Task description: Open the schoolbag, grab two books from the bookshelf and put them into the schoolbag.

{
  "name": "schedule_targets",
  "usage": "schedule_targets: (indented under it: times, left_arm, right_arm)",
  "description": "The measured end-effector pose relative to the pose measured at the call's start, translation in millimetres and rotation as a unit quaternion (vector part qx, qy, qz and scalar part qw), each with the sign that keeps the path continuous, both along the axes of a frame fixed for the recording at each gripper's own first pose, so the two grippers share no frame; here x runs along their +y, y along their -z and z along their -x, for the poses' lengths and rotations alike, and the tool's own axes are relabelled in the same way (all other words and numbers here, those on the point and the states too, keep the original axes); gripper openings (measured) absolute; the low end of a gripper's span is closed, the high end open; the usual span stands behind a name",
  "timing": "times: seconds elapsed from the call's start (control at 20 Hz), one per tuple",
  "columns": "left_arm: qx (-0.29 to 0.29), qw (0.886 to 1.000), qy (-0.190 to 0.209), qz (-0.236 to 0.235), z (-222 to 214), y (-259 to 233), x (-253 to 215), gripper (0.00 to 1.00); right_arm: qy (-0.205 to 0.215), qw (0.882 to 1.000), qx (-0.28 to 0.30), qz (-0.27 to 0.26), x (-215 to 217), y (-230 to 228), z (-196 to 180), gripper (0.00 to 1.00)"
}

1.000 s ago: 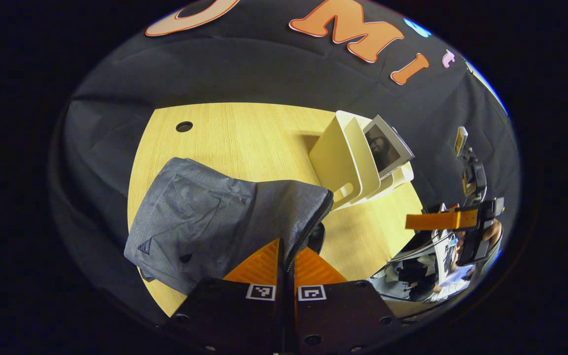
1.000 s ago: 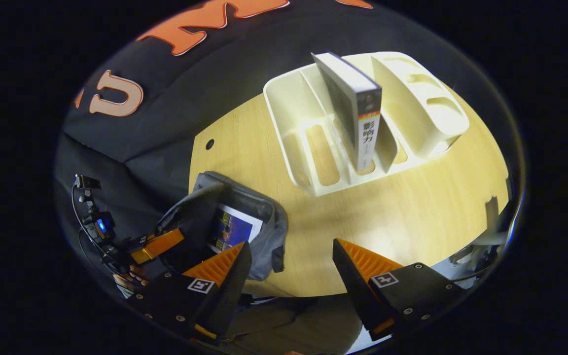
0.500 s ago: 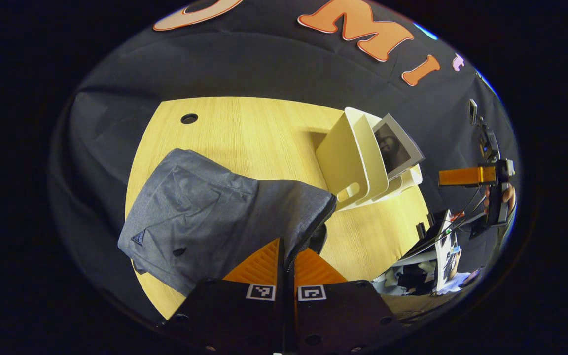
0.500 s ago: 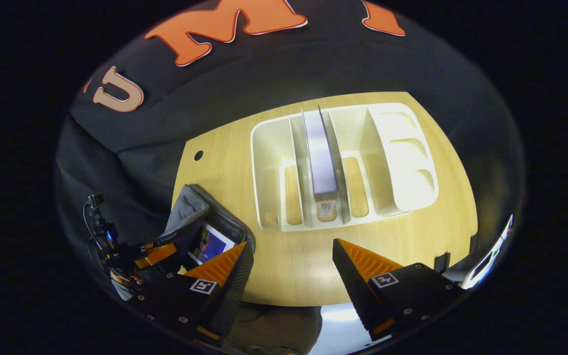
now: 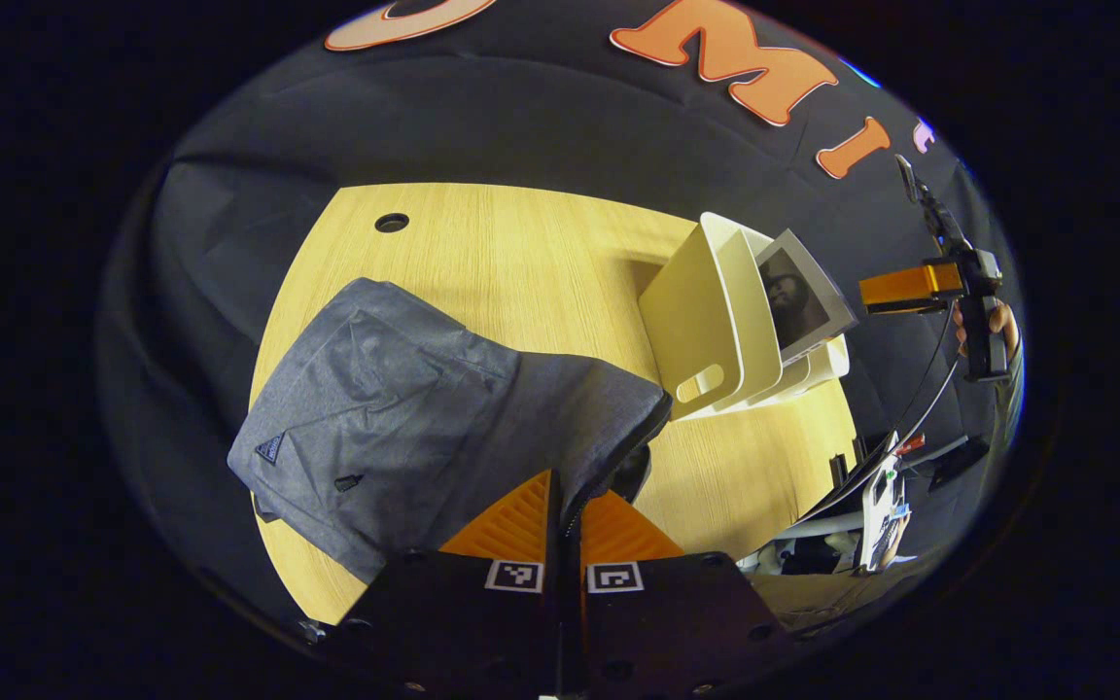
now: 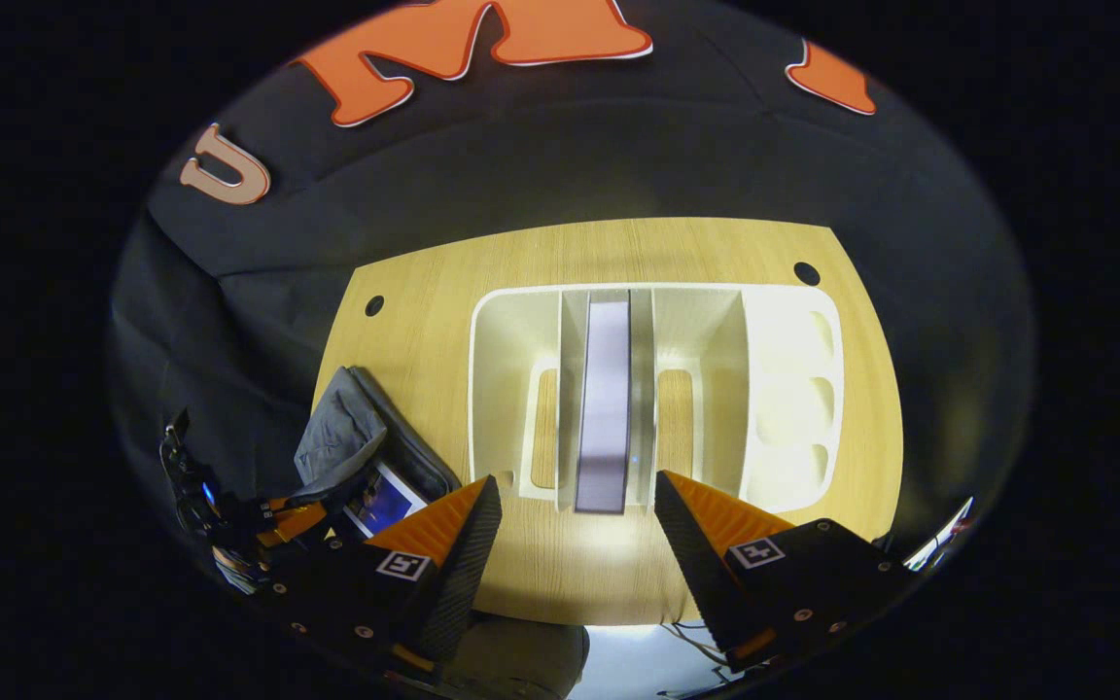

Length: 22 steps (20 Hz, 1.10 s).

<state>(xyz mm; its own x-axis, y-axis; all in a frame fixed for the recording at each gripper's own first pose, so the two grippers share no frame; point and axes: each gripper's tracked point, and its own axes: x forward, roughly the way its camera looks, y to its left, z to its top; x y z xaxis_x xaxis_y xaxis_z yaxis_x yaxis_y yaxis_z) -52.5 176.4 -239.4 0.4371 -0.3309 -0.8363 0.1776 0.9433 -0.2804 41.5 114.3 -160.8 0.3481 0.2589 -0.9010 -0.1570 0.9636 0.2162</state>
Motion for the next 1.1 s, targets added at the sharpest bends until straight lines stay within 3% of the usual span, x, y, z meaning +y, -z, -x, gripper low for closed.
schedule_targets:
  times: [0.15,0.45,0.5,0.55,0.6,0.65,0.85,1.1]
  left_arm:
    - [0.000,1.000,-0.011,-0.004,1,1,-2,0.02]
    - [0.000,1.000,-0.026,-0.013,0,0,-1,0.02]
    - [0.002,1.000,-0.028,-0.013,1,1,-1,0.02]
    - [0.002,0.999,-0.029,-0.014,0,0,-1,0.02]
    - [0.003,0.999,-0.029,-0.015,1,1,-1,0.02]
    - [0.003,0.999,-0.030,-0.017,1,1,-1,0.02]
    - [0.005,0.999,-0.033,-0.019,0,0,-3,0.02]
    - [0.006,0.999,-0.034,-0.018,1,1,-3,0.02]
  right_arm:
    - [-0.002,1.000,0.016,0.018,-7,22,-19,0.95]
    - [0.009,0.999,0.044,0.028,-6,52,-47,0.83]
    - [0.009,0.998,0.045,0.030,-6,56,-50,0.79]
    - [0.012,0.998,0.049,0.033,-7,60,-53,0.66]
    - [0.013,0.998,0.052,0.032,-6,63,-54,0.69]
    - [0.016,0.998,0.056,0.035,-5,66,-55,0.65]
    - [0.025,0.997,0.064,0.042,-7,73,-57,0.42]
    - [0.034,0.996,0.067,0.054,-11,68,-49,0.38]
